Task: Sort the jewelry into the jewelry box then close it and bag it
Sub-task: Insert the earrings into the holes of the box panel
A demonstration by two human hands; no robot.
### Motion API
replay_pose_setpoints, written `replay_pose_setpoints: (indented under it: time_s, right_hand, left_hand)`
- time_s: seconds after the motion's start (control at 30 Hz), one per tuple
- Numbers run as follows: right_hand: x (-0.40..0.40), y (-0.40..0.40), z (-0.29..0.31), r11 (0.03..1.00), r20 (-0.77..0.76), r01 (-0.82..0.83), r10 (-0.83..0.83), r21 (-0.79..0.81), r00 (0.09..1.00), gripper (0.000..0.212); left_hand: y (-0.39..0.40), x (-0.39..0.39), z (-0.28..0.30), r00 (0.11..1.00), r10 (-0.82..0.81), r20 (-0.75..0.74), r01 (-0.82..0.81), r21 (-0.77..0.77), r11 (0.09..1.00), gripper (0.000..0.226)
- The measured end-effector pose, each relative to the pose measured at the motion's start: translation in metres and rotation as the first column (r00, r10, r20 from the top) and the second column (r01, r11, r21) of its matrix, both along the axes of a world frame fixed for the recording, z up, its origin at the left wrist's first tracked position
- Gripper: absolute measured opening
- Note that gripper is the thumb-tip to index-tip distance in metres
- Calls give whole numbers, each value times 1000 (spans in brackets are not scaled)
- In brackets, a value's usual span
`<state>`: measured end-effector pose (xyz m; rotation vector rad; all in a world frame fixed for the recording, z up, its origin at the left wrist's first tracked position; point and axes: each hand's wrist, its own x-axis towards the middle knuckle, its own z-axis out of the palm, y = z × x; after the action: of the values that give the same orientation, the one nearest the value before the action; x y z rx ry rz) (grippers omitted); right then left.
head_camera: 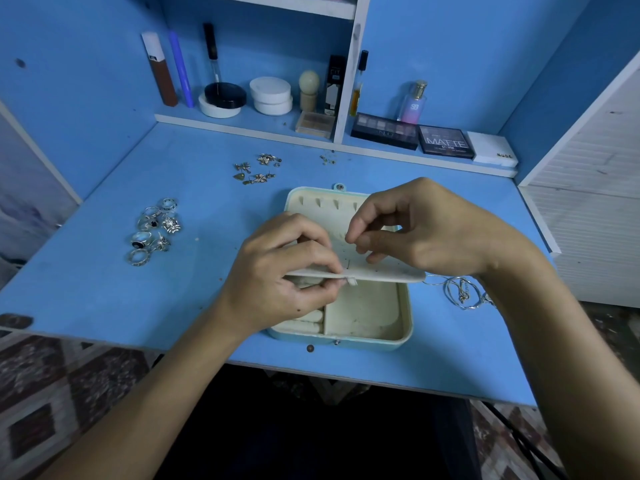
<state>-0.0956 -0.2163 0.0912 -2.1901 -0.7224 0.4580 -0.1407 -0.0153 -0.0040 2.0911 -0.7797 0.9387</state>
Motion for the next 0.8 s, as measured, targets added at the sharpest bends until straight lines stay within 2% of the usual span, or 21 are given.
replay_pose_setpoints:
  time_s: [0.33,0.67,0.8]
  right_hand:
    - [-1,1,1,996,-17,-68,69,54,997,22]
    - [-3,5,8,992,-4,-117,117,-43,993,22]
    - [-4,7,8,991,10,-119,120,-53,993,22]
  left_hand:
    - [0,0,0,1000,6,14,-6,-4,1000,10]
    - [0,1,-4,999,-21,27,23,-46,999,15]
    - [0,1,-4,999,-22,27,23,-36,999,10]
